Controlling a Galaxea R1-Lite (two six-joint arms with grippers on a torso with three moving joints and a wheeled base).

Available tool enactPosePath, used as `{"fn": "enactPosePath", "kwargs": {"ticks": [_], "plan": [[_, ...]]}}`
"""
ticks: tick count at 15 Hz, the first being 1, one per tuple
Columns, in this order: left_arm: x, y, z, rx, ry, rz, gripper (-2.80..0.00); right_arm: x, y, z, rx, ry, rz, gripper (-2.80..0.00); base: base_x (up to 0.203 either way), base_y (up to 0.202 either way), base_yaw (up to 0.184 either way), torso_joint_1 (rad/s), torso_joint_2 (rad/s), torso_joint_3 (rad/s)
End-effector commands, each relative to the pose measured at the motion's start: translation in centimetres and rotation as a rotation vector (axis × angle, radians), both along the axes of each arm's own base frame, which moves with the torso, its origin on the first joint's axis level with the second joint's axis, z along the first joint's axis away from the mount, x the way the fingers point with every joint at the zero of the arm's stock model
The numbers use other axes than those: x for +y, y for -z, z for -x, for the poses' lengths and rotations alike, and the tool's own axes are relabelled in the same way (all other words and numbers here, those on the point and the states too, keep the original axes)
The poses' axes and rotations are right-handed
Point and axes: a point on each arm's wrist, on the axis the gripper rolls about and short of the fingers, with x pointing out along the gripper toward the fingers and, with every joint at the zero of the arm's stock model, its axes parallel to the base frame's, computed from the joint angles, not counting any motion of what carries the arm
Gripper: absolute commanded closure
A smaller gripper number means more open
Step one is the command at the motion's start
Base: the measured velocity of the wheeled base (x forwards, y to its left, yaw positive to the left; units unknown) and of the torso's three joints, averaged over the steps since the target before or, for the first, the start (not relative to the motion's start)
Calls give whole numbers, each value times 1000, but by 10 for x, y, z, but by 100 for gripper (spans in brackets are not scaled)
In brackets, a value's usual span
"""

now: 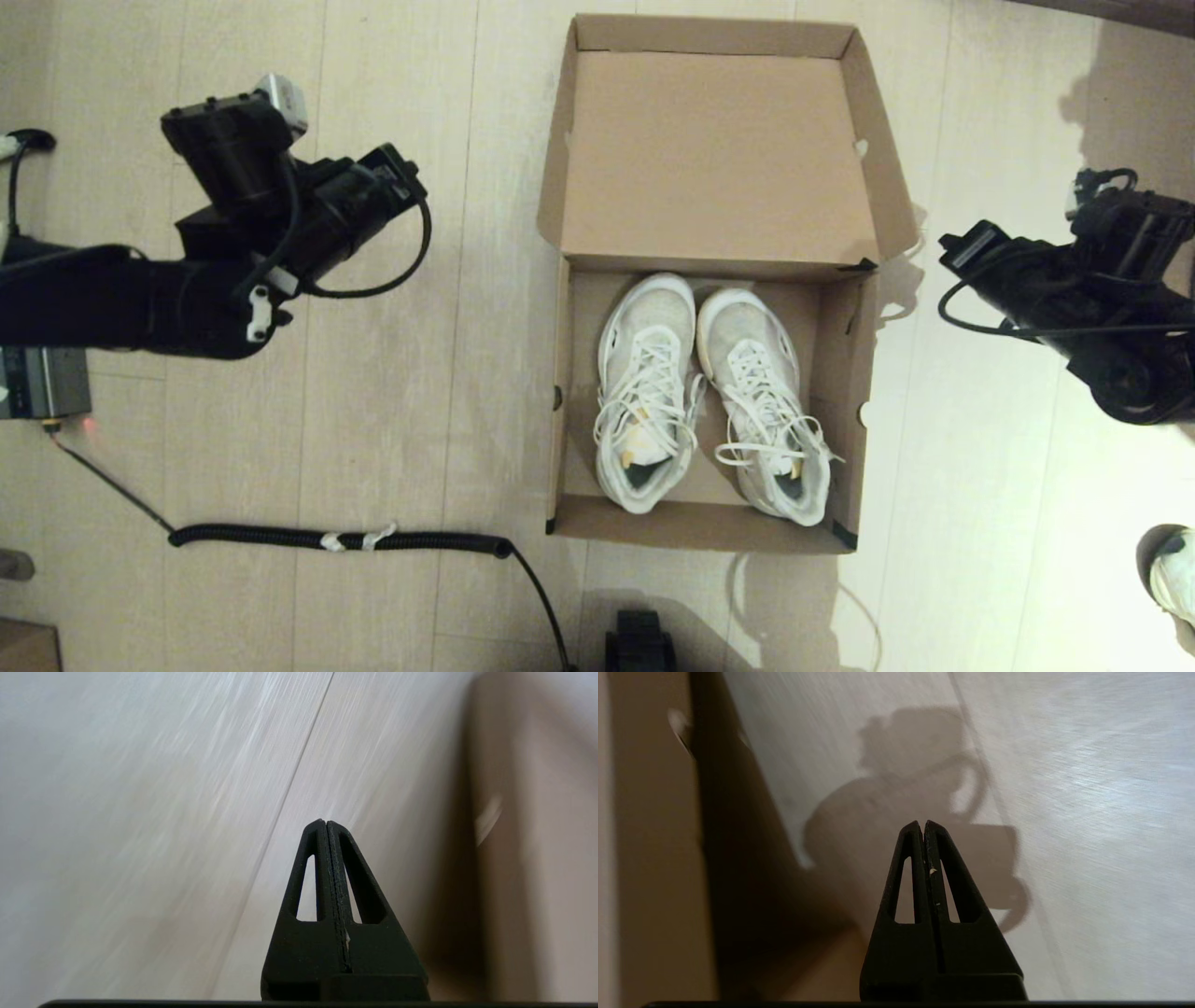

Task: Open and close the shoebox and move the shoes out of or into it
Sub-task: Close the shoe box

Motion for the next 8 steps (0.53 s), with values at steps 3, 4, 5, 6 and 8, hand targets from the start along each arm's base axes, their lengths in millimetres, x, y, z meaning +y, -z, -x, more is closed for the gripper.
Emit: {"fn": "enactPosePath", "kwargs": {"ticks": [3,4,5,6,8], "plan": [[9,-14,-31,93,261,325,0,-19,-13,-19,23,-88,-224,0,0,0,0,0,0,0],[10,-18,-30,137,326,401,0,-23,-14,-18,27,-108,-280,0,0,0,0,0,0,0],[11,-22,-28,181,382,482,0,-28,-16,-17,31,-144,-354,0,0,0,0,0,0,0],[15,-24,-28,219,435,542,0,-35,-19,-15,39,-196,-426,0,0,0,0,0,0,0],[20,-15,-35,282,515,556,0,-47,-15,-20,60,-246,-501,0,0,0,0,0,0,0]]}}
